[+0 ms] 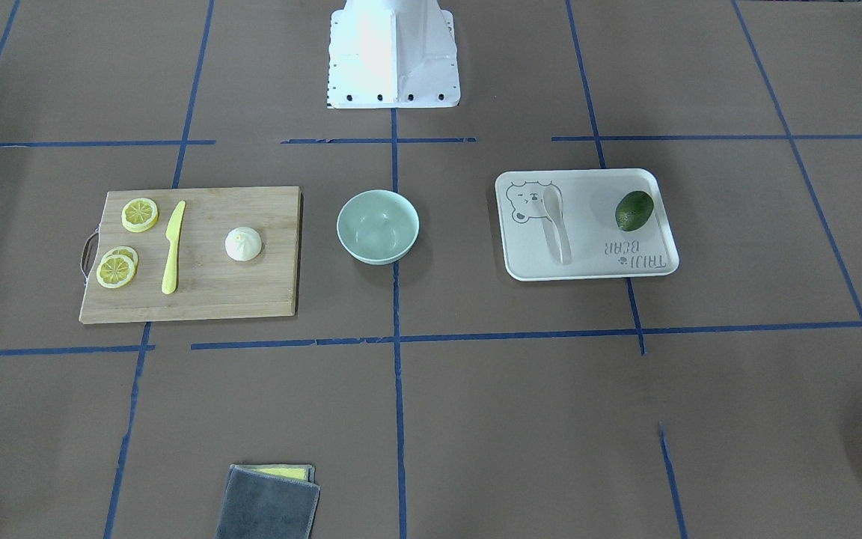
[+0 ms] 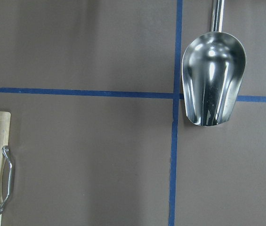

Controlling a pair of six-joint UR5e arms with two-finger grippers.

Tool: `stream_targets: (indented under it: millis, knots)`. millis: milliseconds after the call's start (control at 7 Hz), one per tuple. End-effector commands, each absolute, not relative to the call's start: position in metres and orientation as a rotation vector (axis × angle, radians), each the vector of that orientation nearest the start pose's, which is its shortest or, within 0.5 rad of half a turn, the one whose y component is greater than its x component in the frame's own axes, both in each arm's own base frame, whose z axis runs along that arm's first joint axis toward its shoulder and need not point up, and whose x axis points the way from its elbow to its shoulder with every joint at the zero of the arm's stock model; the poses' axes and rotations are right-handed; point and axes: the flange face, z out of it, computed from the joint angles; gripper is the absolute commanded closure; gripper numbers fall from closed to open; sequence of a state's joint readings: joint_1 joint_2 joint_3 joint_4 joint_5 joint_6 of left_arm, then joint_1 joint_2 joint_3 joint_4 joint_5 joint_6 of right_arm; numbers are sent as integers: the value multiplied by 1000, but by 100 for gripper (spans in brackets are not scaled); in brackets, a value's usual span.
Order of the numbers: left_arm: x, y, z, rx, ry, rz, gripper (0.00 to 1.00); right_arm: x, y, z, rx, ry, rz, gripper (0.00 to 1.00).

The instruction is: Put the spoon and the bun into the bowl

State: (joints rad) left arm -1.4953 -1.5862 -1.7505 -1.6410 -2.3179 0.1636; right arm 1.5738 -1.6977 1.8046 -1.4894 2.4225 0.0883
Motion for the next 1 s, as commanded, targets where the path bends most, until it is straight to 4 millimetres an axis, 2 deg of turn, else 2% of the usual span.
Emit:
stream_targets:
  millis: [0,143,286,429,571,857]
  knots:
    - [28,-518,489,406,781,316,0,57,-461,566,192,-873,-21,0]
    - [78,-510,451,382,838,278,0,53,-465,562,195,-871,-33,0]
    - [120,-501,420,365,906,232,0,53,-479,550,222,-865,-45,0]
    - [162,-486,401,327,982,181,0,51,-478,549,223,-872,-49,0]
    - [213,-467,389,286,1030,106,0,49,-479,548,222,-873,-50,0]
    - [311,-440,366,261,1015,-8,1,39,-483,545,186,-879,-5,0]
